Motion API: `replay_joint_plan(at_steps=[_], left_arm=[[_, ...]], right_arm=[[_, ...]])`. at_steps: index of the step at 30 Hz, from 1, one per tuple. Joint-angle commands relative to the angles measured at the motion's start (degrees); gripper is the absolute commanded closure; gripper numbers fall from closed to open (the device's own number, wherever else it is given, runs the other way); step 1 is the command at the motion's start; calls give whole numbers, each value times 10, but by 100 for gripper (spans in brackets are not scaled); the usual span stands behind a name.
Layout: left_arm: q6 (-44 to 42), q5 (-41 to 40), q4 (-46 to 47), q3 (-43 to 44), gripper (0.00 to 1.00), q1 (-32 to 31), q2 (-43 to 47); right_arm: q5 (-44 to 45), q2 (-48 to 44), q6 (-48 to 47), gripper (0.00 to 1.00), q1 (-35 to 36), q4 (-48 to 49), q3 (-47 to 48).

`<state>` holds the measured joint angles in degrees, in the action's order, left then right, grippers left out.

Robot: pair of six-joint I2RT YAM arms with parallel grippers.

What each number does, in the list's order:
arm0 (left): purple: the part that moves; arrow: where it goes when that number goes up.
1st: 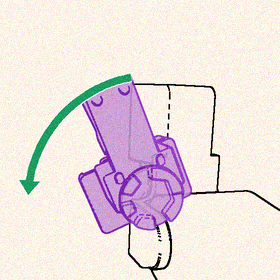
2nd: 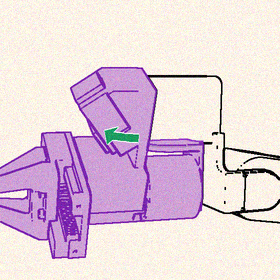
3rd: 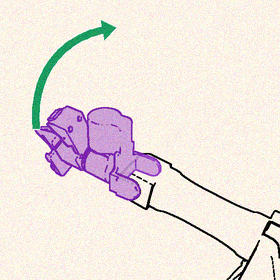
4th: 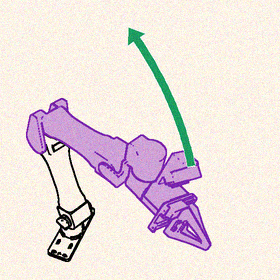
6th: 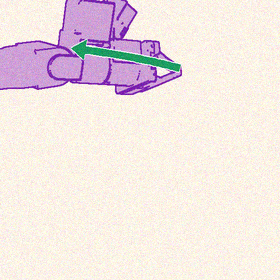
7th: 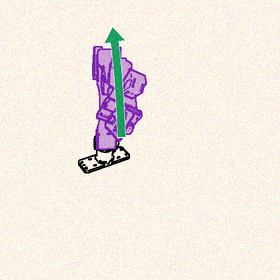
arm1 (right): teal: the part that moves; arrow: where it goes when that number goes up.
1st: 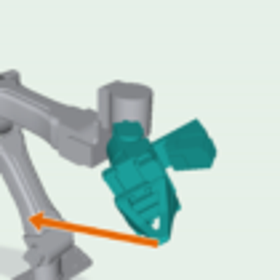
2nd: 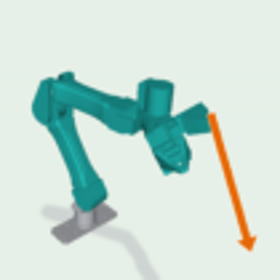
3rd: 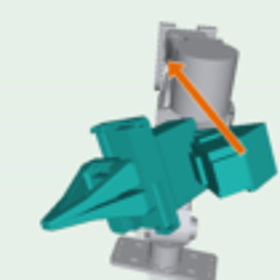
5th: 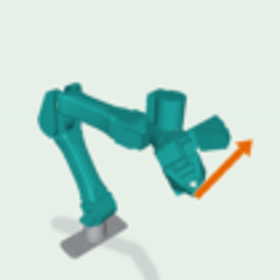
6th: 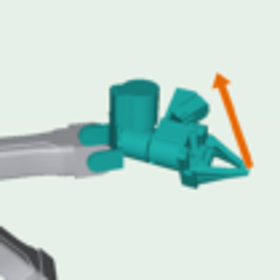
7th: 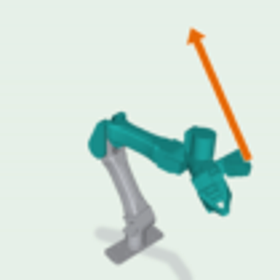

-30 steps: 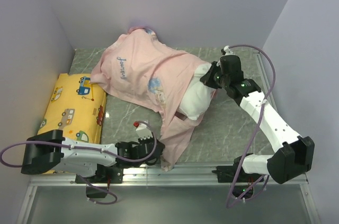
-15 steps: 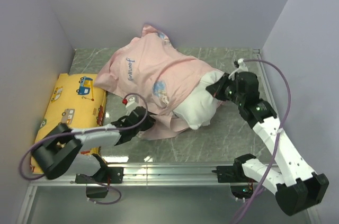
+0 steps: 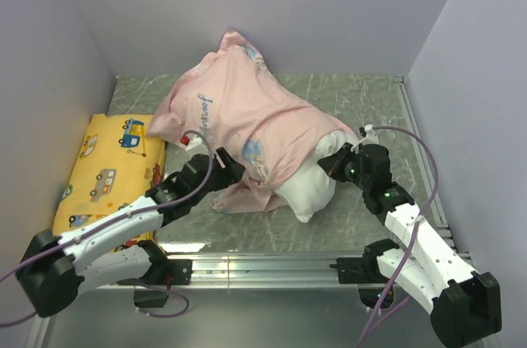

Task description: Remove the pillowcase from the pillow

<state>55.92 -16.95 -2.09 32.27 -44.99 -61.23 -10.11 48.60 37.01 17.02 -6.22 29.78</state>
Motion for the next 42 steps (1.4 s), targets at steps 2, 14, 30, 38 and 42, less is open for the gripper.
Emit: replay_joint_plan(at_steps=[2,14,30,38,42], left_arm=[[-69,-52,-120,74,29,-2,70],[-345,-34,-289,687,17,-2,-362],[-406,-23,-415,898,22,33,-587],[-357,-75,-345,866,100,168,-558],[-341,-84,-313,846,100,235,-538]], right_arm=[[10,8,-3,100,-2,32,-30],[25,11,-26,100,-2,-13,10],[48,65,-54,100,-2,-77,118],[100,30,-64,100,-9,-170,187],[134,3,-79,100,-65,-229,228]])
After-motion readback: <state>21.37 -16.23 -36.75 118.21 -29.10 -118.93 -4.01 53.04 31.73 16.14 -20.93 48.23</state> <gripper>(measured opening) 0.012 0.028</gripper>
